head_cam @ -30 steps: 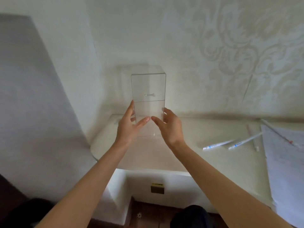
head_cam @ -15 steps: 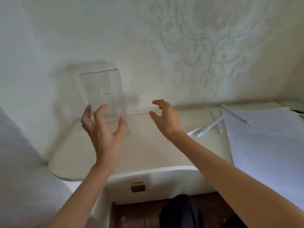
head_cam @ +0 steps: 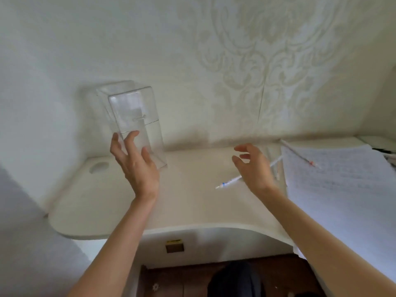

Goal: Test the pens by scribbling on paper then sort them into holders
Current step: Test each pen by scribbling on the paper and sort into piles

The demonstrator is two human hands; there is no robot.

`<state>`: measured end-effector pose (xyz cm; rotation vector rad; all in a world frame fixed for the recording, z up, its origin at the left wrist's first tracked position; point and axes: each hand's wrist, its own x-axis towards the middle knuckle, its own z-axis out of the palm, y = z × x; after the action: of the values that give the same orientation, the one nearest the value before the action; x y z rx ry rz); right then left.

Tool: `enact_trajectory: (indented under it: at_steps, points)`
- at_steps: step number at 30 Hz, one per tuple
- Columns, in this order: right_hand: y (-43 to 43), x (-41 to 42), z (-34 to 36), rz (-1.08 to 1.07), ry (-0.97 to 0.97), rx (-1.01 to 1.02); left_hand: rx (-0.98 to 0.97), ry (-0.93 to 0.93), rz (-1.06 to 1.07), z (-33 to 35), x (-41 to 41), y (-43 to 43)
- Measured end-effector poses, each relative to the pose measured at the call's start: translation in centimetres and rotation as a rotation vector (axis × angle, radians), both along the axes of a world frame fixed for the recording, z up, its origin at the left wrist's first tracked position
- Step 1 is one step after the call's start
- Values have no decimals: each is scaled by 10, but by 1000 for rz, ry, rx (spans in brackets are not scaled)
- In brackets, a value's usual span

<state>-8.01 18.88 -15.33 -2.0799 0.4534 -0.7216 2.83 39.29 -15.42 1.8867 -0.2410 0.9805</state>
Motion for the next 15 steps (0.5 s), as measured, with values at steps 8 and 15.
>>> enact_trajectory:
  at_steps: [8, 15]
  points:
    - [73, 52, 9, 229, -3, 15, 19, -17, -38, 0, -5, 13]
    - [37, 24, 11, 138, 22, 21, 287, -208, -210, 4, -53, -49]
